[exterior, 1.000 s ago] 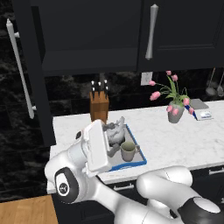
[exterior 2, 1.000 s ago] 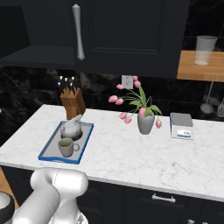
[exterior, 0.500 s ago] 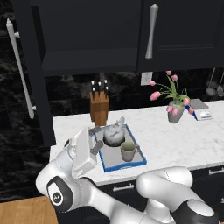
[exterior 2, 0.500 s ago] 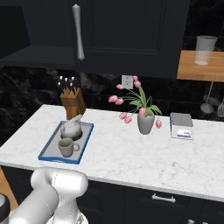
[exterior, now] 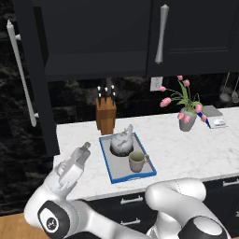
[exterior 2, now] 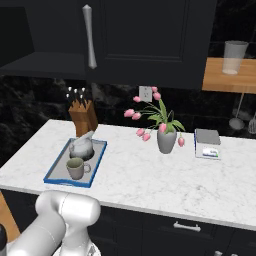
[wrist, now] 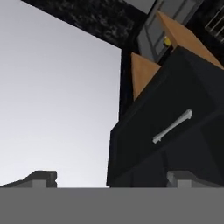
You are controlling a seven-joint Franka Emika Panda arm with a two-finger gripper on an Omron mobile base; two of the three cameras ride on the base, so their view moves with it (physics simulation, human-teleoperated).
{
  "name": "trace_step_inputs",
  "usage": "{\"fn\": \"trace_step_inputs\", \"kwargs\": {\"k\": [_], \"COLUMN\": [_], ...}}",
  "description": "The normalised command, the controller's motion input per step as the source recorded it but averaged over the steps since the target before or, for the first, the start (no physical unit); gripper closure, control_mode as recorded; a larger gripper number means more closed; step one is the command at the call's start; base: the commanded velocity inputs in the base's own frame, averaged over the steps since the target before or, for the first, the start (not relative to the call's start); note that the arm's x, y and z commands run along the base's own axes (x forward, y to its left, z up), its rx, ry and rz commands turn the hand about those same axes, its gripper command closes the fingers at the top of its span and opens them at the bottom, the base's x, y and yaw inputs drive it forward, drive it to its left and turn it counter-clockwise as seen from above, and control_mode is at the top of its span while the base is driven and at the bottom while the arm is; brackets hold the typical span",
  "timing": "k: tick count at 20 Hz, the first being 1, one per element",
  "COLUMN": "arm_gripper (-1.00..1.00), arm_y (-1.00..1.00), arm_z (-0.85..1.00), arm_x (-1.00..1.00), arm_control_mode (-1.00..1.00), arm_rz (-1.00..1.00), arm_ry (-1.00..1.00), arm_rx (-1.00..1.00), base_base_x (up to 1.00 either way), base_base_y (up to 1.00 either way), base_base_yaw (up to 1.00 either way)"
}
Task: Pick the kettle from the counter and place it on the tray. Then pick the mug from the cabinet and place it on the tray. Then close the cabinet doors.
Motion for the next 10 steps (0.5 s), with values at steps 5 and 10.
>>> {"fn": "trace_step_inputs", "kwargs": {"k": [5,10], "arm_gripper": [-1.00,-1.00], "arm_y": [0.31,0.23], "arm_z": [-0.12,-0.13], "arm_x": [0.12,0.23], "arm_control_mode": [-1.00,-1.00], "arm_rz": [0.00,0.00], "arm_ry": [0.29,0.29], "arm_rx": [-0.07,-0.07], "base_base_x": [0.00,0.00], "base_base_y": [0.00,0.00], "base_base_yaw": [0.00,0.00]}}
